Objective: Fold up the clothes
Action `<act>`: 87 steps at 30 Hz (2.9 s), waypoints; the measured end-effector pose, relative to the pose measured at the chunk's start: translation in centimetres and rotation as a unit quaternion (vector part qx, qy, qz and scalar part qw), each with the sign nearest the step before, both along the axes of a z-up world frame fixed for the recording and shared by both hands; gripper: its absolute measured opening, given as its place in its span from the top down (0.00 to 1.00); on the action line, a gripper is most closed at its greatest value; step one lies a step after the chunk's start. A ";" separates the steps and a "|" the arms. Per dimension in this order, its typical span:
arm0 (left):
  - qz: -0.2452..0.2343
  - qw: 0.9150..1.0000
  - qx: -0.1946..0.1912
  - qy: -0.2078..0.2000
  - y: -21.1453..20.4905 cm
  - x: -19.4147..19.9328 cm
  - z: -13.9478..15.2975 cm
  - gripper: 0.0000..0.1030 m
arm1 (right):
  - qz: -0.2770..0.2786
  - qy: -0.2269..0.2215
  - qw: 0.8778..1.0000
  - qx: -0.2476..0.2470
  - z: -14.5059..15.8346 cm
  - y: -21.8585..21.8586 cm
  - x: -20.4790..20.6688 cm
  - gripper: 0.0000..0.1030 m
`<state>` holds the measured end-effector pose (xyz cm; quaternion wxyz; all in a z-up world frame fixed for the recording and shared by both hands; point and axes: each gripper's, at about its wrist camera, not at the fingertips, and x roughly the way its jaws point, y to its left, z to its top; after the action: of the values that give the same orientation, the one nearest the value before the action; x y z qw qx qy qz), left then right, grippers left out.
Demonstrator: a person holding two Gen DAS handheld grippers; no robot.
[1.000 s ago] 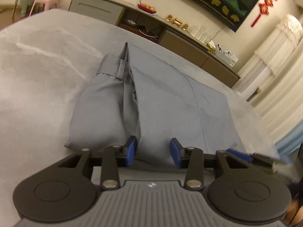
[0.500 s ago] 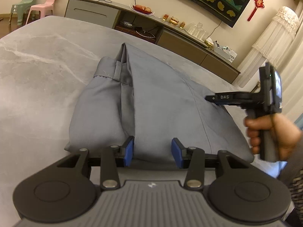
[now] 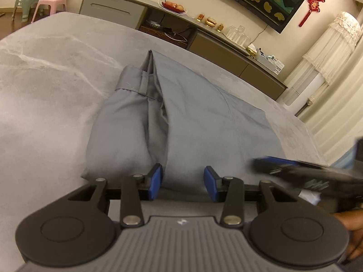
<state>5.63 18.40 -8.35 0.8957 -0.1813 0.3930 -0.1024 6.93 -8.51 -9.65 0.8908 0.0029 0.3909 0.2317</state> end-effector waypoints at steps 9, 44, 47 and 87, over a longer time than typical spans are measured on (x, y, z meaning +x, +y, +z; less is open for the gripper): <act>0.008 0.997 0.023 -0.080 -1.4 -2.0 3.3 0.47 | -0.024 -0.076 0.996 0.042 7.9 1.5 -0.6 0.29; 0.022 0.992 -0.125 0.019 2.3 1.8 -1.6 0.67 | -0.263 0.116 0.871 0.398 -9.5 -13.6 -3.6 0.84; 0.029 0.985 -0.167 0.024 3.6 1.2 -2.0 0.45 | -0.264 0.126 0.872 0.392 -10.4 -13.3 -2.5 0.84; 0.054 0.983 -0.168 0.055 5.6 2.0 -3.3 0.84 | -0.263 0.127 0.906 0.308 -5.0 -11.1 -8.7 0.45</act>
<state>7.67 24.02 -11.69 0.8335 -0.3559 0.4085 -0.1081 -1.73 -19.62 -14.61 0.8168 0.4090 0.3955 0.0958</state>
